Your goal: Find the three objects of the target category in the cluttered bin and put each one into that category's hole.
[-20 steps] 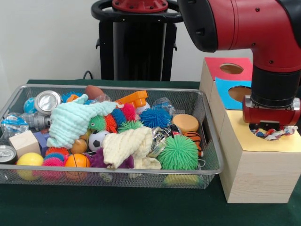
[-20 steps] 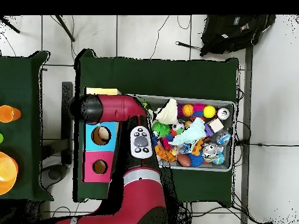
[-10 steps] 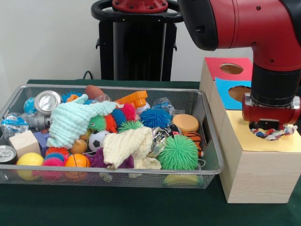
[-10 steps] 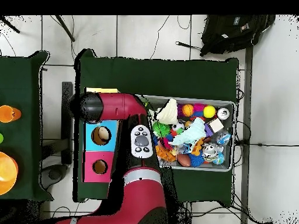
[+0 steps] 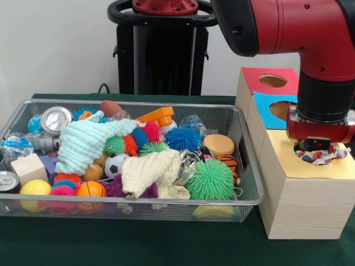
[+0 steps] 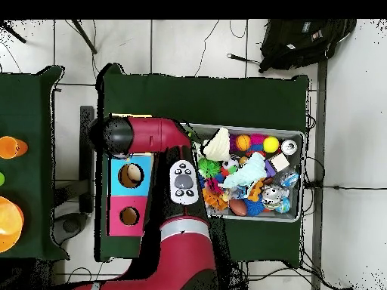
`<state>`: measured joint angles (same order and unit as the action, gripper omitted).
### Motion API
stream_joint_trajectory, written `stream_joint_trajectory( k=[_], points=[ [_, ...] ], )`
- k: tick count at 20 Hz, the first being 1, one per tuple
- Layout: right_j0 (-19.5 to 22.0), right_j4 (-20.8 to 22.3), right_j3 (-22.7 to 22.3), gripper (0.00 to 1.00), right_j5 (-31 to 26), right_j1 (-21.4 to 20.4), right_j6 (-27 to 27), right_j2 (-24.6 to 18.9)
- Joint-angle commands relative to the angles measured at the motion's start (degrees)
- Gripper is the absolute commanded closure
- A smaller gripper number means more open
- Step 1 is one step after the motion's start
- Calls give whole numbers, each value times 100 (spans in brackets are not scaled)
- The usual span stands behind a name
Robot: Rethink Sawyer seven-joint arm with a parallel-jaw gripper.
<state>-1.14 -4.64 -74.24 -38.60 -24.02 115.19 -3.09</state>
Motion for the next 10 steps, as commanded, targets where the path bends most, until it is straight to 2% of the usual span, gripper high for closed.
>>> stream_joint_trajectory(
  k=[1, 6, 10],
  points=[
    [158, -210, 250, 100, -1039, -237, 663, -146],
    [88, -152, 384, 100, -1430, -387, 730, -32],
    [100, -151, 362, 100, -1494, -452, 735, -43]
  ],
)
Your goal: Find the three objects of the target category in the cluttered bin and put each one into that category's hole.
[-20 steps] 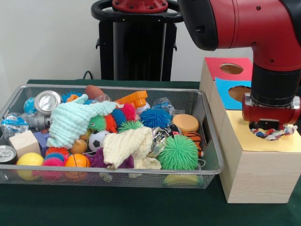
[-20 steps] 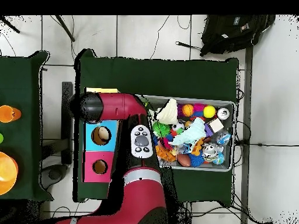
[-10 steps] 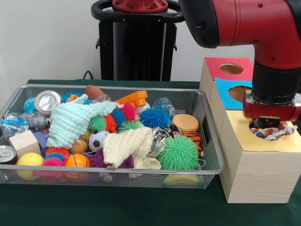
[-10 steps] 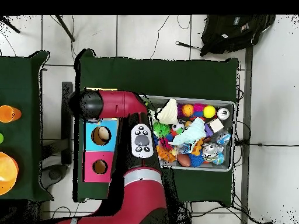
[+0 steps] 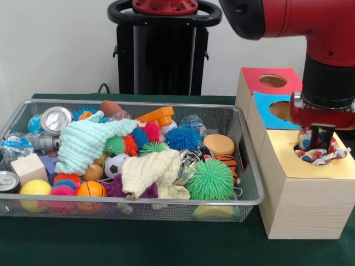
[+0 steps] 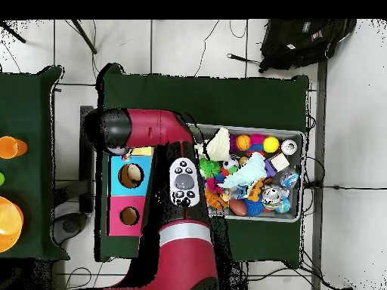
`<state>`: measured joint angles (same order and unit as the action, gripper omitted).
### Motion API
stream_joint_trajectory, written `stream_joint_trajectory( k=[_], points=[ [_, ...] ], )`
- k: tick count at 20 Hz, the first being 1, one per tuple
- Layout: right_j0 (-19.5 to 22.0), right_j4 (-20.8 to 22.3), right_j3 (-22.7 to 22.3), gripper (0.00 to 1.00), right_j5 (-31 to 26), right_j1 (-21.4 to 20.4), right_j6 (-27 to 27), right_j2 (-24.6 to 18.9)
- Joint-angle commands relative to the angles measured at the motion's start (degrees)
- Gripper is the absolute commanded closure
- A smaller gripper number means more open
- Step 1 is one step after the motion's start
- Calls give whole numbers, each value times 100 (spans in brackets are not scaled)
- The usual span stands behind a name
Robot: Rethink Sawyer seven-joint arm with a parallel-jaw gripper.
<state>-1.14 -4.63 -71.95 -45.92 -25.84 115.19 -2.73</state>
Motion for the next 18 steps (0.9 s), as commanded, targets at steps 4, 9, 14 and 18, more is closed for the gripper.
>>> stream_joint_trajectory(
  k=[4, 9, 14, 18],
  points=[
    [133, -150, 161, 100, -877, -311, 723, -97],
    [178, -144, 209, 100, -879, -257, 692, -135],
    [240, -127, 258, 100, -850, -167, 615, -163],
    [289, -121, 312, 100, -867, -117, 562, -183]
  ],
)
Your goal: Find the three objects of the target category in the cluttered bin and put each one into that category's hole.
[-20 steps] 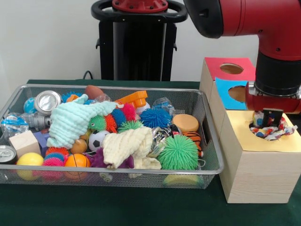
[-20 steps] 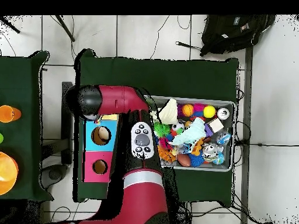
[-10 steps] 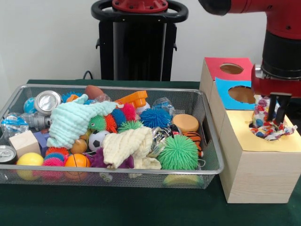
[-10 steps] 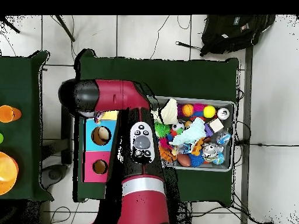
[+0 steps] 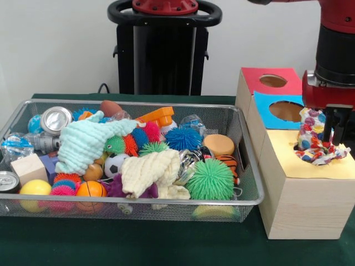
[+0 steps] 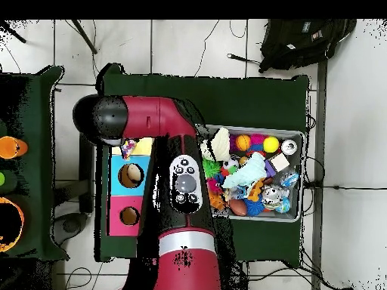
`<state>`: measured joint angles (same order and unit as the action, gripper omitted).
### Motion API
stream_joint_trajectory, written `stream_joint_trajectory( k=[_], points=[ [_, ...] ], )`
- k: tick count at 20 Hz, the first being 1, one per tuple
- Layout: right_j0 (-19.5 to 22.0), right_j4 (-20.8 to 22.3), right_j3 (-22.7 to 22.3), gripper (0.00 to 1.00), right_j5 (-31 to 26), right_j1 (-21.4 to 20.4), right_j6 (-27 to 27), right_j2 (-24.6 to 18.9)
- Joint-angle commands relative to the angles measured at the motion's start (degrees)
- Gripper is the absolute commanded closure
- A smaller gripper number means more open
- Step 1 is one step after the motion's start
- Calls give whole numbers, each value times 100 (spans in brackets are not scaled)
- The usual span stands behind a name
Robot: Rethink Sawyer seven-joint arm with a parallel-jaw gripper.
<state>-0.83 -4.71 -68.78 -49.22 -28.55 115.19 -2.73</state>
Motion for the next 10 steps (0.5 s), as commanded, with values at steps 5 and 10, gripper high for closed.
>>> stream_joint_trajectory(
  k=[5, 10],
  points=[
    [274, -70, 181, 100, -733, 202, 525, -168],
    [301, -69, 178, 100, -865, 123, 498, -174]
  ],
)
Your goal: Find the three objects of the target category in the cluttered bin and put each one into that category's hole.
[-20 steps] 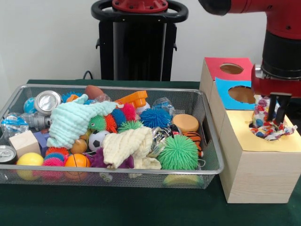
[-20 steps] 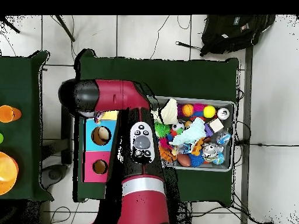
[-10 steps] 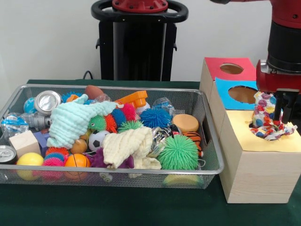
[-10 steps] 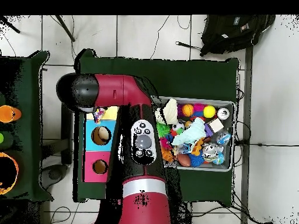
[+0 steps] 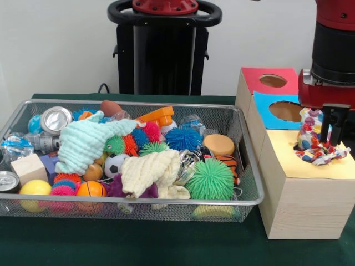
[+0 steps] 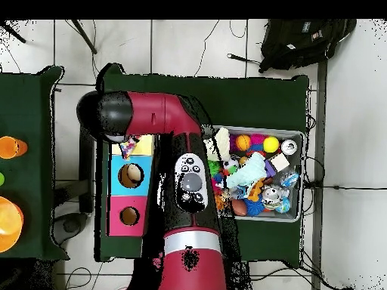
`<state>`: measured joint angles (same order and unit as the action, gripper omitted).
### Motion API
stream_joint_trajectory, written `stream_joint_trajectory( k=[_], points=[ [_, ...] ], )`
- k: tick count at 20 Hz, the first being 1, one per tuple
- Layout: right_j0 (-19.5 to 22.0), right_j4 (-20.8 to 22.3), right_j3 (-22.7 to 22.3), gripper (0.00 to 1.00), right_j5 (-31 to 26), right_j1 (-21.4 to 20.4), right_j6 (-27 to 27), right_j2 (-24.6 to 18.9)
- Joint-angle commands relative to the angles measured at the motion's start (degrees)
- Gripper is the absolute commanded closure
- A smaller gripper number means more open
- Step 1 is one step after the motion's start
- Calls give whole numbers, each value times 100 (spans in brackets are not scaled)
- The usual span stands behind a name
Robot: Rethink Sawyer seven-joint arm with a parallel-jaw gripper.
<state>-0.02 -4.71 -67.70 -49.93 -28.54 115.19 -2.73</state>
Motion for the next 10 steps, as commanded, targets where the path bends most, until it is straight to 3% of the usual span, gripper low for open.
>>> stream_joint_trajectory(
  k=[1, 10],
  points=[
    [231, -71, 77, 100, -826, 115, 482, -183],
    [217, -82, -187, 100, -1056, -235, 527, -123]
  ],
)
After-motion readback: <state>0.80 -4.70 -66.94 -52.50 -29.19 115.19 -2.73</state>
